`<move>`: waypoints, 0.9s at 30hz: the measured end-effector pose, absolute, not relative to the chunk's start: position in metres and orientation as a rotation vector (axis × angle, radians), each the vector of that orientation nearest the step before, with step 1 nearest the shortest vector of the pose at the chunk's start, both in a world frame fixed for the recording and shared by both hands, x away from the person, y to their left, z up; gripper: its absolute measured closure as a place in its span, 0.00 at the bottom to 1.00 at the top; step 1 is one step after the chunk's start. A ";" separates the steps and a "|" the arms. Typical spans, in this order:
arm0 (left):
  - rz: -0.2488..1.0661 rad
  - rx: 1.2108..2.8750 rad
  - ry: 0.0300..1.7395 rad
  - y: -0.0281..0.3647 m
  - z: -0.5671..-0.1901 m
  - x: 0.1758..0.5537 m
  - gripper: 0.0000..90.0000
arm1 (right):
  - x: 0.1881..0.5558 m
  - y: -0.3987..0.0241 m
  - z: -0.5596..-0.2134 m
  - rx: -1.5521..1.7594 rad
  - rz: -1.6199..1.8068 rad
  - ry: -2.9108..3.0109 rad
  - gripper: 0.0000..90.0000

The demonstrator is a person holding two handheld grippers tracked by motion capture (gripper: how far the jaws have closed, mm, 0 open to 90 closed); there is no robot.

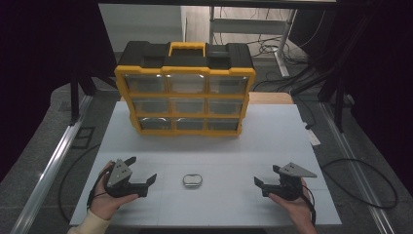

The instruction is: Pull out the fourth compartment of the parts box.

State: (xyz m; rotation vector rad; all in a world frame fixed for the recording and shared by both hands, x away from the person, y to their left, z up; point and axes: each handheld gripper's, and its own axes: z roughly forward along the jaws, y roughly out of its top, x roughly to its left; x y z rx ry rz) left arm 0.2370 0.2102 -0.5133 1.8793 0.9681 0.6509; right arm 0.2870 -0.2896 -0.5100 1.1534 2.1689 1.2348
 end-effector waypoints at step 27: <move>0.932 1.991 0.793 0.199 -0.506 0.232 0.09 | 0.288 -0.289 -0.511 1.151 1.228 2.176 0.12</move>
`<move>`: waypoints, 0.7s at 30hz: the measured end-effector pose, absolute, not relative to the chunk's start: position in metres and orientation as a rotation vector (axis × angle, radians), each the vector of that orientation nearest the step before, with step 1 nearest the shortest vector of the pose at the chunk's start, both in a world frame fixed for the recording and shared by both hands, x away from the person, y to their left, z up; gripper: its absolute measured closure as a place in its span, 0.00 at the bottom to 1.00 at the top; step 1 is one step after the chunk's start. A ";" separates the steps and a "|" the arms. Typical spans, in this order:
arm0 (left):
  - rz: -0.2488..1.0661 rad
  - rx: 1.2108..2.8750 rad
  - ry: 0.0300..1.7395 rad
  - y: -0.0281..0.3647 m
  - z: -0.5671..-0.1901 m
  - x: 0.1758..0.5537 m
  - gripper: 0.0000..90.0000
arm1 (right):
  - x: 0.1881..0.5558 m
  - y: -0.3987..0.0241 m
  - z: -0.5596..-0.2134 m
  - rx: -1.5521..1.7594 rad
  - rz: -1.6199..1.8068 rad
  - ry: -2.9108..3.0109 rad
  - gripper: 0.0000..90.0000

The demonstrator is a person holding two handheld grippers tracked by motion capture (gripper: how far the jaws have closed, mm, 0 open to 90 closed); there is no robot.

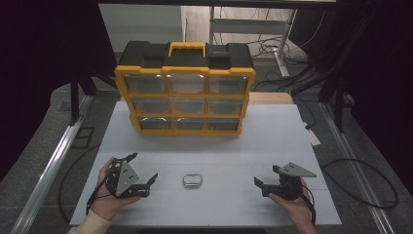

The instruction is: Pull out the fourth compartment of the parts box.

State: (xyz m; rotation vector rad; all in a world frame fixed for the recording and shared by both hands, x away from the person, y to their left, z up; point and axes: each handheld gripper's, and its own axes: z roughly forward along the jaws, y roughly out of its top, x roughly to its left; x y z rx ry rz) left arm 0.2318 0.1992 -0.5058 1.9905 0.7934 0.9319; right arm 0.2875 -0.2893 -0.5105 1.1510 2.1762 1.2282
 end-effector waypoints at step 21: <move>1.143 2.061 0.688 0.190 -0.503 0.229 0.10 | 0.287 -0.289 -0.511 1.145 1.219 2.180 0.12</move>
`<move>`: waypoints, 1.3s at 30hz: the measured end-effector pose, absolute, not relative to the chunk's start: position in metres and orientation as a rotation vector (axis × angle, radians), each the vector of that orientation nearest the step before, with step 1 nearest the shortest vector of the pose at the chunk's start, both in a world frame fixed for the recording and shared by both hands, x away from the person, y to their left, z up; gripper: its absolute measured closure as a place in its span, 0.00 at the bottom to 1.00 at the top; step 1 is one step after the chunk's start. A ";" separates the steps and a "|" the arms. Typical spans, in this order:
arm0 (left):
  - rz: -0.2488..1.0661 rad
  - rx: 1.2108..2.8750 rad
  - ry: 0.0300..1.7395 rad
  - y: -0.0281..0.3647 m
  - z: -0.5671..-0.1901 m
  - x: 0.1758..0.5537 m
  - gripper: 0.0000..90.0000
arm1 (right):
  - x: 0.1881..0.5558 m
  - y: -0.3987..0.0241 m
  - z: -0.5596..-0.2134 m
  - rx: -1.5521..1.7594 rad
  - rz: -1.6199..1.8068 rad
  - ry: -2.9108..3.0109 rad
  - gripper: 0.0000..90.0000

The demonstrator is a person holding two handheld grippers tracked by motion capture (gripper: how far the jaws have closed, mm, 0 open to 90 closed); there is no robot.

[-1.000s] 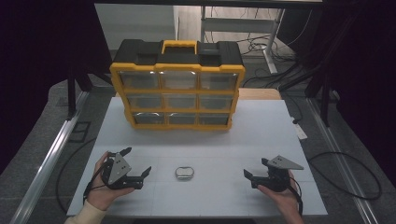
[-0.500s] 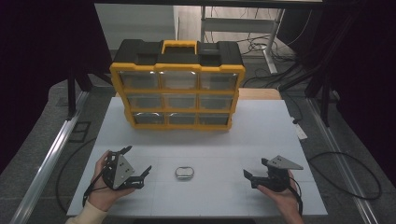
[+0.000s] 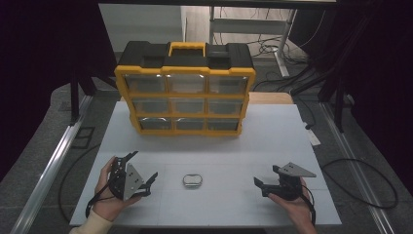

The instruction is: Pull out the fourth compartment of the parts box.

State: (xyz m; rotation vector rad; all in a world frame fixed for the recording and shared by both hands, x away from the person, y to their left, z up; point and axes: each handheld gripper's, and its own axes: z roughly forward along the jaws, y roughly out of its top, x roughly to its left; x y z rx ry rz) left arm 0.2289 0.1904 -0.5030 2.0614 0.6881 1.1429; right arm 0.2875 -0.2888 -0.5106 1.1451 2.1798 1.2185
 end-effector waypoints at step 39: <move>1.375 2.118 0.600 0.175 -0.492 0.252 0.12 | 0.287 -0.290 -0.511 1.156 1.203 2.176 0.12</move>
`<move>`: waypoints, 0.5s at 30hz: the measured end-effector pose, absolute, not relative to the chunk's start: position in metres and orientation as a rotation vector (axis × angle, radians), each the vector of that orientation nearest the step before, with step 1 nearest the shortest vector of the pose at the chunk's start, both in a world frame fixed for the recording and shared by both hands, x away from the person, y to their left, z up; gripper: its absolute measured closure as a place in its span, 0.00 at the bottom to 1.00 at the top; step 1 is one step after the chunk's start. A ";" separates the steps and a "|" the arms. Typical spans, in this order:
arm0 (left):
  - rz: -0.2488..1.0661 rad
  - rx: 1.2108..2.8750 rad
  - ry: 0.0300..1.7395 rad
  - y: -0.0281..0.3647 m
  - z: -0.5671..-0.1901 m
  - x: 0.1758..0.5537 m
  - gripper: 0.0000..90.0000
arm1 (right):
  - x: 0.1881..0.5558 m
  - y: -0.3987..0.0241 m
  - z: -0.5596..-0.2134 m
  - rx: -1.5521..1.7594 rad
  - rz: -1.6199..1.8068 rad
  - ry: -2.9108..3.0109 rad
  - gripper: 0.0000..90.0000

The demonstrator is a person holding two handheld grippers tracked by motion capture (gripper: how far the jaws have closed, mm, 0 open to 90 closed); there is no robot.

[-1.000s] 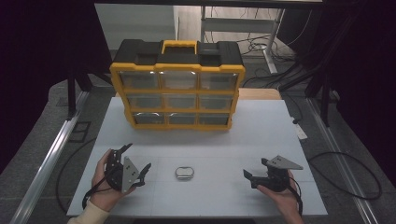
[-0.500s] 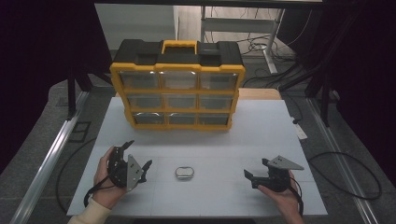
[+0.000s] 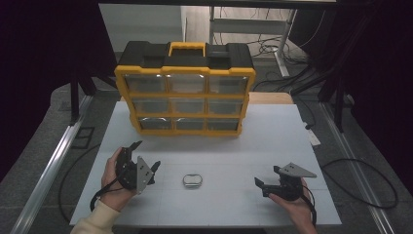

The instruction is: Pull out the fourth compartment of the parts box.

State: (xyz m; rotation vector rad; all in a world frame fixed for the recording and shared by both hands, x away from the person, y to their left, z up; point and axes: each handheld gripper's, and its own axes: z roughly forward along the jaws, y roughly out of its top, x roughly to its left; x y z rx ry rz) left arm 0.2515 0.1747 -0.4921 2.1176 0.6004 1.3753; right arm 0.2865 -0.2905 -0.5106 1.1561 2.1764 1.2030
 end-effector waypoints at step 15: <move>1.401 2.128 0.601 0.173 -0.484 0.266 0.12 | 0.287 -0.291 -0.511 1.160 1.197 2.176 0.12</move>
